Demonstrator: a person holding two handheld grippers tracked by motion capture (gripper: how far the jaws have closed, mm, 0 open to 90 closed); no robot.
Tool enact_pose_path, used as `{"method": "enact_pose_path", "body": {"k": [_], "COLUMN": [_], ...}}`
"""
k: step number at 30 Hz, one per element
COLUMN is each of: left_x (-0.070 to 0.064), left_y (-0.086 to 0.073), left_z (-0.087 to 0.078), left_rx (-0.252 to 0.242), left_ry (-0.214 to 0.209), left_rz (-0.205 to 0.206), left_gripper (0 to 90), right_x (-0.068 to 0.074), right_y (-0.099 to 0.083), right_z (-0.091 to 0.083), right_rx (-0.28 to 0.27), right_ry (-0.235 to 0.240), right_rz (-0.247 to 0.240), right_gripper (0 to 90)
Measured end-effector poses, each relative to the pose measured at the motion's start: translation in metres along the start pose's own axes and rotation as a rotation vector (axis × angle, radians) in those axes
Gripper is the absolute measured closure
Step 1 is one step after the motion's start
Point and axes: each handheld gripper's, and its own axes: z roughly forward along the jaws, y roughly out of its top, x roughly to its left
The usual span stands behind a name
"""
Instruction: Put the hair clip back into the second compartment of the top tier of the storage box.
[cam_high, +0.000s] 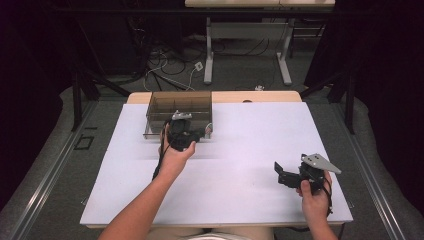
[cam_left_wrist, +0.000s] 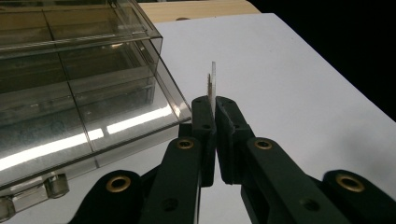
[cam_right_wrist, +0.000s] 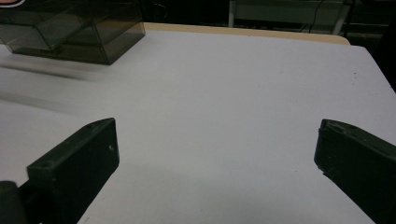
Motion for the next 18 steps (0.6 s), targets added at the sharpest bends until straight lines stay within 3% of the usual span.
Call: {"method": "enact_pose_path", "body": {"k": [18], "left_x": [0.021], "left_y": [0.005], "left_z": [0.000], "left_rx": [0.004], "left_ry": [0.055], "left_rz": [-0.023], "left_gripper": [87.1], "right_x": [0.000], "right_y": [0.000], "right_z": [-0.001], "right_rx": [0.005], "right_ry": [-0.002], "right_rz": [0.001], "right_gripper": [0.0]}}
